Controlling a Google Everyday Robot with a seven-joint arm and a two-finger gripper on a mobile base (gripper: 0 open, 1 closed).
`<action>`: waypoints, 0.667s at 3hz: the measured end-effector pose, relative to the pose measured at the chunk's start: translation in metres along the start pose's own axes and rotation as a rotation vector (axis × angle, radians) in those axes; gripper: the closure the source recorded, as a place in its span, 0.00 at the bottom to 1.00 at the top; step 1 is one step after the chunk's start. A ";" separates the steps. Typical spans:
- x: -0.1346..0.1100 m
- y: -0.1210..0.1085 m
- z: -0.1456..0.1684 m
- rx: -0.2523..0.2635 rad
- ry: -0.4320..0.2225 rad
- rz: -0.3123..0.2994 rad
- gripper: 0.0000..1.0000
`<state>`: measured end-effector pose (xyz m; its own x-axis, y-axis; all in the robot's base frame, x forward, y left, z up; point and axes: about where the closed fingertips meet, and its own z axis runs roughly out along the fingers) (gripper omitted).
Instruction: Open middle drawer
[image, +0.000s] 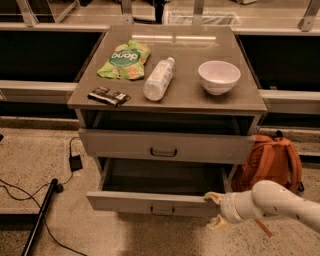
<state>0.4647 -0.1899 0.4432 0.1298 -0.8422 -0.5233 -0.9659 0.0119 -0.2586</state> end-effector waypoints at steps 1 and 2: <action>-0.008 0.033 -0.025 -0.002 -0.019 -0.013 0.26; -0.024 0.034 -0.041 0.033 -0.052 -0.038 0.21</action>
Offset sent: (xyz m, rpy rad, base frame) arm -0.0497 0.0020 0.0673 0.0833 -0.1128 0.0358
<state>0.4198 -0.1917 0.4803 0.1786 -0.8132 -0.5539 -0.9522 -0.0009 -0.3055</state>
